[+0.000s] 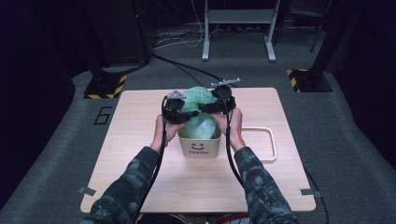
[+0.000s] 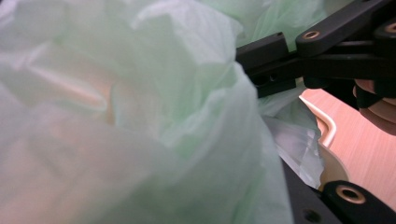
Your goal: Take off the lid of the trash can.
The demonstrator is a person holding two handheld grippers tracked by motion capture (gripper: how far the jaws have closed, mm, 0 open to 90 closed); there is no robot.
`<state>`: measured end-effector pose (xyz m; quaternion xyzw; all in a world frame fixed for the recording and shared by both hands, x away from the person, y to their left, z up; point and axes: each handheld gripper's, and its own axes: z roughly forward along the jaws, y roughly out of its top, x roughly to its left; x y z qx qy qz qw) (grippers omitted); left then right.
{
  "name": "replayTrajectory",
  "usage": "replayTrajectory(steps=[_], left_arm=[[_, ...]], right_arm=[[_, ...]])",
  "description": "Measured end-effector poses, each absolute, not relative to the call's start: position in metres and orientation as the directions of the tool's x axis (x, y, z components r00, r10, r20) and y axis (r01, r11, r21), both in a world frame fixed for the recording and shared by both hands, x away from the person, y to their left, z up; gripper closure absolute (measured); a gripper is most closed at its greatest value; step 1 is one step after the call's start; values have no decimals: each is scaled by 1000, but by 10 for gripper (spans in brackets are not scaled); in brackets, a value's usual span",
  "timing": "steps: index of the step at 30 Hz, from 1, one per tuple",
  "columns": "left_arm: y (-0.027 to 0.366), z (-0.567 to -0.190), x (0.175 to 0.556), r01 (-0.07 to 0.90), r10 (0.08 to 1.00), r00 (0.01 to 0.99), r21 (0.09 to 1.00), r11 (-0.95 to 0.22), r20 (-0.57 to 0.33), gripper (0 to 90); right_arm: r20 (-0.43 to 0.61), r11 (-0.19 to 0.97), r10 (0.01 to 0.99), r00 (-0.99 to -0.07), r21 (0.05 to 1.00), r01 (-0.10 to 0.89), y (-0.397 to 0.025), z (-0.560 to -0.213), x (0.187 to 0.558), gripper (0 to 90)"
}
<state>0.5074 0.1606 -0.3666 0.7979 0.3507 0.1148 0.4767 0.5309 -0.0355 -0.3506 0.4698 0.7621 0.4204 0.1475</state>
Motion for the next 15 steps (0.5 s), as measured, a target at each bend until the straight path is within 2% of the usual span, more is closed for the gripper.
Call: replayTrajectory(steps=[9,12,15], left_arm=[[158,-358,507,439,664,734,846,-302,-144,893],[157,-357,506,438,665,733,847,-302,-142,893],[157,-358,508,444,668,730,844,-302,-145,893]], right_arm=[[192,186,818,-542,803,566,-48,-341,524,157],[205,188,793,-574,813,551,-55,-334,518,146],[233,170,765,-600,825,539,-64,-328,509,98]])
